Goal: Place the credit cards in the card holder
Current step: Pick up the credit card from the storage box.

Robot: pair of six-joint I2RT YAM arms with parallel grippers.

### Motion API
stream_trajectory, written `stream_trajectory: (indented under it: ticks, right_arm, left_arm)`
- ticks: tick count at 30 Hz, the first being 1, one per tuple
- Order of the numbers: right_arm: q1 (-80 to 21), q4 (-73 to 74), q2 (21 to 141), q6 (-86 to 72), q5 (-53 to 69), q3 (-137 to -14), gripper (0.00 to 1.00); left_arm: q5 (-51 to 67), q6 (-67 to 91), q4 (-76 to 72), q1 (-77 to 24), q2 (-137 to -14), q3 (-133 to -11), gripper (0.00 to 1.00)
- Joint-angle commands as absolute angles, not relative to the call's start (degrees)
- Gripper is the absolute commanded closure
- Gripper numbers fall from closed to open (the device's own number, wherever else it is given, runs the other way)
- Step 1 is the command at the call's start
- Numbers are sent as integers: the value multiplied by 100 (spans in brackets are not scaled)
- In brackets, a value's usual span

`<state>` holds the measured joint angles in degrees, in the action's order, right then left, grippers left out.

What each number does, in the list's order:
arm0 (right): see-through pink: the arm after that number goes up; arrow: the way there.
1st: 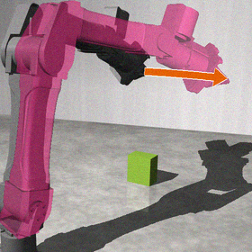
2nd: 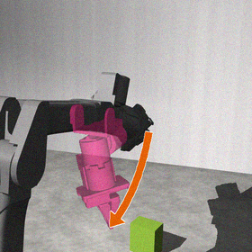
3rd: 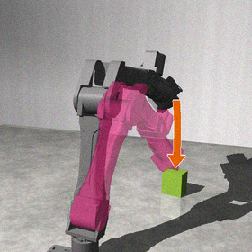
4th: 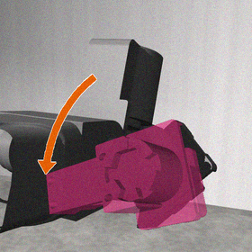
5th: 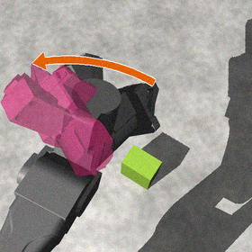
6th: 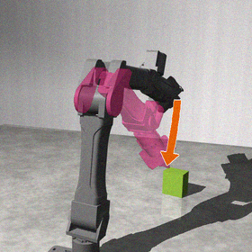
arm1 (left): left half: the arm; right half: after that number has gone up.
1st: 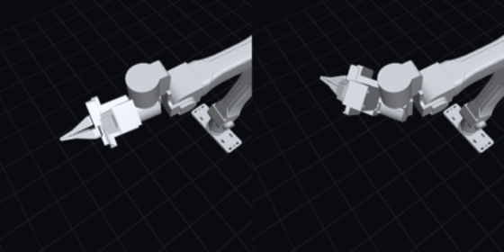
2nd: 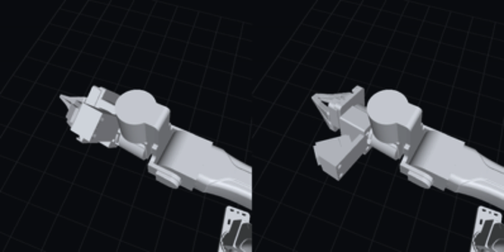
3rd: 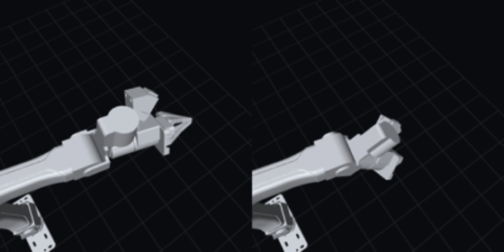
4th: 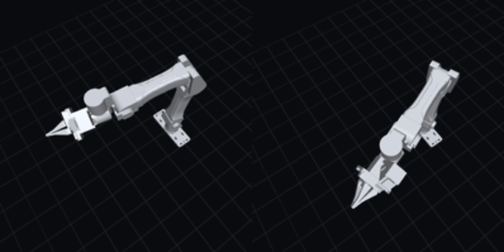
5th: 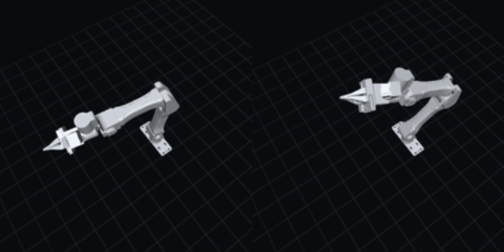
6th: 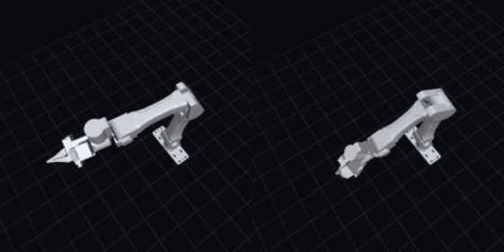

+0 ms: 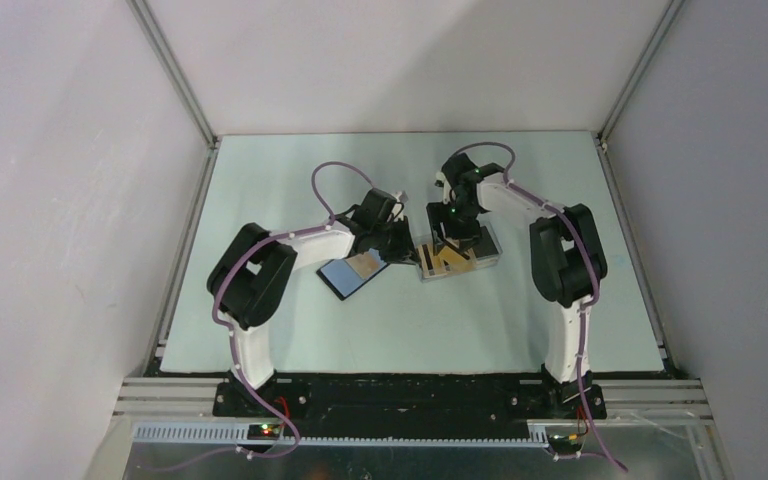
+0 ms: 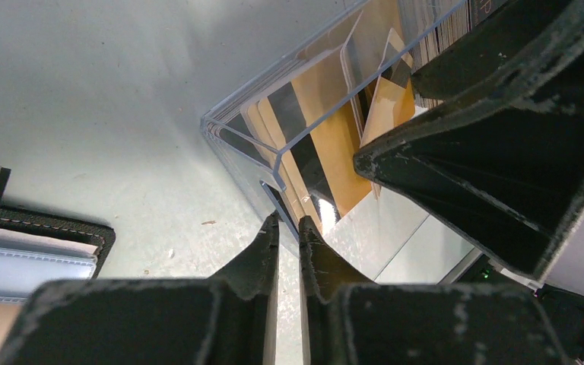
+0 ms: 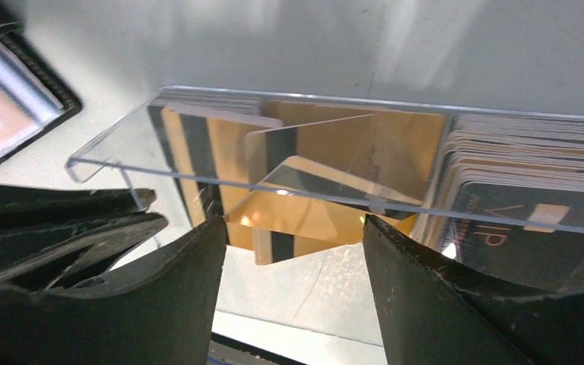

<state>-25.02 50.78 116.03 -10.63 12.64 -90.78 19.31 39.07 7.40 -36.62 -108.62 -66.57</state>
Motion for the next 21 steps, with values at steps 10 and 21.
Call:
stream_trajectory:
  ticks: [10,21]
  right_arm:
    - [-2752,4933,11804,-828,434,-9196,29]
    - [-2804,4803,11768,-671,730,-9124,28]
  left_arm:
    - [1682,3674,1130,-3665,-11125,-6666,94]
    - [1702,3674,1129,-3673,-11135,-6671,94]
